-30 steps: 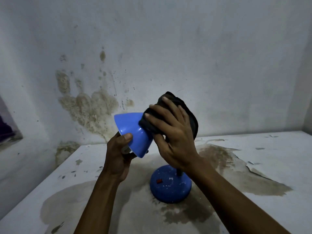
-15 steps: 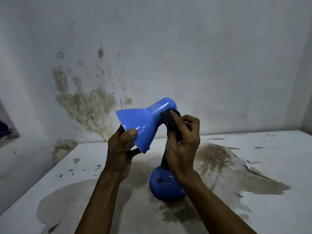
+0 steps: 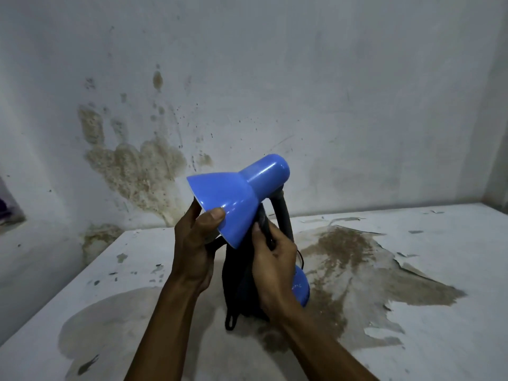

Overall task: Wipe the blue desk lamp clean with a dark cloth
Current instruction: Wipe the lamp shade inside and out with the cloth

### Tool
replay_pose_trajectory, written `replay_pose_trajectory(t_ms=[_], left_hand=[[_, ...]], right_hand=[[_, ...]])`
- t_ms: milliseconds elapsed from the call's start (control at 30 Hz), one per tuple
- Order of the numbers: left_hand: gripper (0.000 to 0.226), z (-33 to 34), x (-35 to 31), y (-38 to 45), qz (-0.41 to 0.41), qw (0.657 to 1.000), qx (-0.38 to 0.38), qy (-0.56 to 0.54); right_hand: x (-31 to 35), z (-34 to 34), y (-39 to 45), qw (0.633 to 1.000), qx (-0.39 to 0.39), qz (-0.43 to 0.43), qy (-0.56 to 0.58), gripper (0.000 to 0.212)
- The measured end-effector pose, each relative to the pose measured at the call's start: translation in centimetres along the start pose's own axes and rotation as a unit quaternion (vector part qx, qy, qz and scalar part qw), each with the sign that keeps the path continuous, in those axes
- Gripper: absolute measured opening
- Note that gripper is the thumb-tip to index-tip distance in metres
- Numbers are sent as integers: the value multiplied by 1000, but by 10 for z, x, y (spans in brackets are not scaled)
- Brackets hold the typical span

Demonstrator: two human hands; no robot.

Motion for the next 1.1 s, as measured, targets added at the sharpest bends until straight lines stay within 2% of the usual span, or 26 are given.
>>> replay_pose_trajectory(t_ms=[133, 267, 367, 433, 600, 667, 867, 967, 1100], left_hand=[[79, 0, 0, -3, 3, 1000, -17, 7], [92, 2, -2, -2, 6, 999, -36, 8], [93, 7, -1, -2, 4, 999, -46, 2], [94, 10, 0, -3, 2, 999, -53, -3], [98, 18, 2, -10, -5, 996, -93, 7], [101, 22, 1, -13, -6, 995, -100, 31], [120, 39, 1, -19, 8, 990, -131, 56], [123, 48, 4, -25, 14, 986, -144, 79], [116, 61, 2, -34, 25, 980, -143, 135]], right_hand=[[23, 9, 6, 996, -19, 33, 75, 38], [47, 8, -19, 998, -18, -57, 29, 34], [46, 9, -34, 990, 26, -141, 11, 53], [39, 8, -37, 987, 43, -155, 10, 61], [25, -4, -24, 997, 21, 17, 69, 31], [35, -6, -18, 995, 22, 25, 94, 31], [56, -17, -17, 991, 13, -130, 10, 40], [54, -30, -16, 970, 27, -227, -78, 48], [40, -53, -7, 942, 20, -288, -170, 52]])
Point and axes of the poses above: each hand's wrist, its own y-axis towards the middle knuckle, its own z-axis out of the palm, x = y × z, the point moved 5 cm from there along y, towards the middle knuckle, and after that the axes turned 11 degrees about -z, right-handed, at the moved point
